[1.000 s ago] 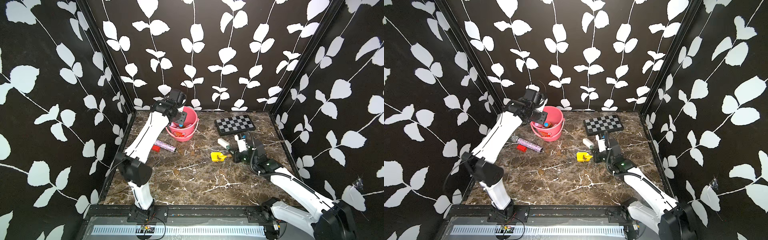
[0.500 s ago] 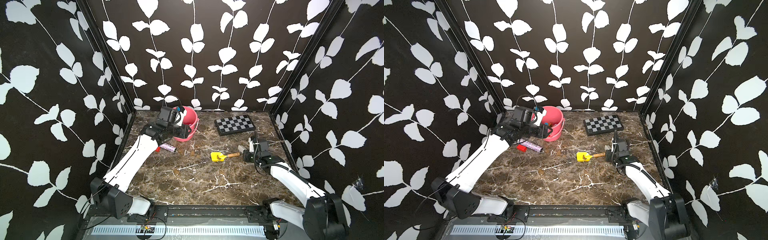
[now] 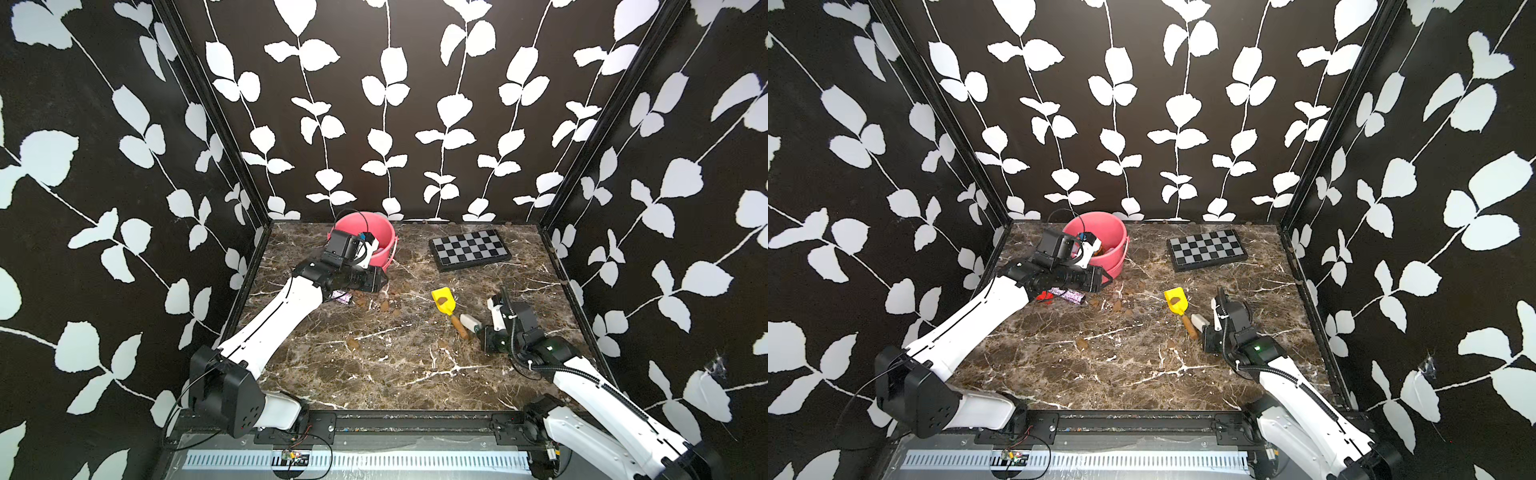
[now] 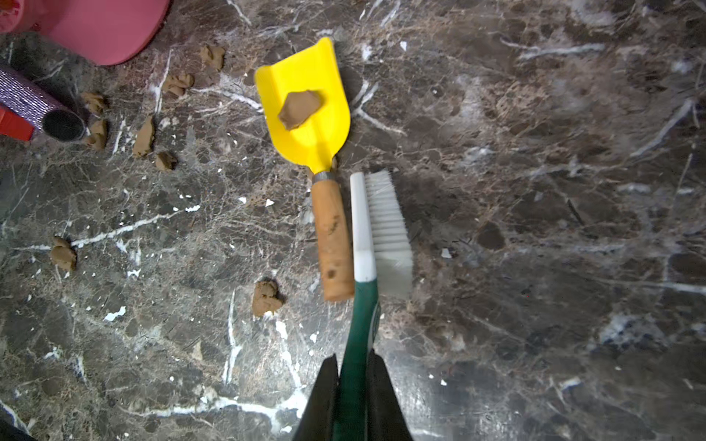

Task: Brush the soil off the hand trowel and place it into the bucket
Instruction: Adjust the hand trowel at the center of the board, then pick up the hand trowel from the center of the board.

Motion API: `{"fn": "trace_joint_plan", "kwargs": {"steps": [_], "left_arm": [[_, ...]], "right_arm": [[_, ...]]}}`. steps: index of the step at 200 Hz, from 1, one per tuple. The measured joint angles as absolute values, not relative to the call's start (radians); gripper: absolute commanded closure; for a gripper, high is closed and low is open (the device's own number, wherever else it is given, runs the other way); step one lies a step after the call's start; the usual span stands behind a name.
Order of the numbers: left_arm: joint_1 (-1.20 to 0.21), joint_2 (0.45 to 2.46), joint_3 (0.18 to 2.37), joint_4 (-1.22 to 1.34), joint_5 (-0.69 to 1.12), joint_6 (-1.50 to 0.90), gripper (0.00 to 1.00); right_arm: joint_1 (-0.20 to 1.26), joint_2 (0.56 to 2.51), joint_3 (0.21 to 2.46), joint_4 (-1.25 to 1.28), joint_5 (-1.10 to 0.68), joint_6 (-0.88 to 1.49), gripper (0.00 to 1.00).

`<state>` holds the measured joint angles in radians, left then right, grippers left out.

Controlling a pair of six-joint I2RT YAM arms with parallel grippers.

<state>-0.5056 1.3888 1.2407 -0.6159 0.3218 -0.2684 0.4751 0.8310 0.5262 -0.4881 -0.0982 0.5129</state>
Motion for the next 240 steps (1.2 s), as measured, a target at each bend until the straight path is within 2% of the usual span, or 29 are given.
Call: {"fn": "trace_joint_plan", "kwargs": {"steps": [47,79,112,150,185,240], "left_arm": [[-0.559,1.389,1.172,-0.591,0.326,-0.301,0.51],[-0.662,1.401,1.133,-0.559,0.304,-0.348,0.51],[-0.834,1.51,1.13,-0.462,0.258,-0.429,0.5],[-0.981,1.738,1.186,-0.376,0.207,-0.508,0.48],[-1.008,1.902,1.293,-0.337,0.197,-0.535,0.47],[-1.019,2.025,1.435,-0.331,0.17,-0.53,0.47]], "right_arm": [[0.546,0.82,0.527,-0.501,-0.097,0.551,1.0],[0.54,0.831,0.55,-0.522,-0.056,0.535,1.0],[0.464,0.874,0.582,-0.515,-0.075,0.499,1.0],[0.315,0.896,0.635,-0.483,-0.099,0.446,1.0],[0.22,0.942,0.666,-0.423,-0.12,0.412,1.0],[0.213,0.965,0.667,-0.391,-0.16,0.392,1.0]]}}
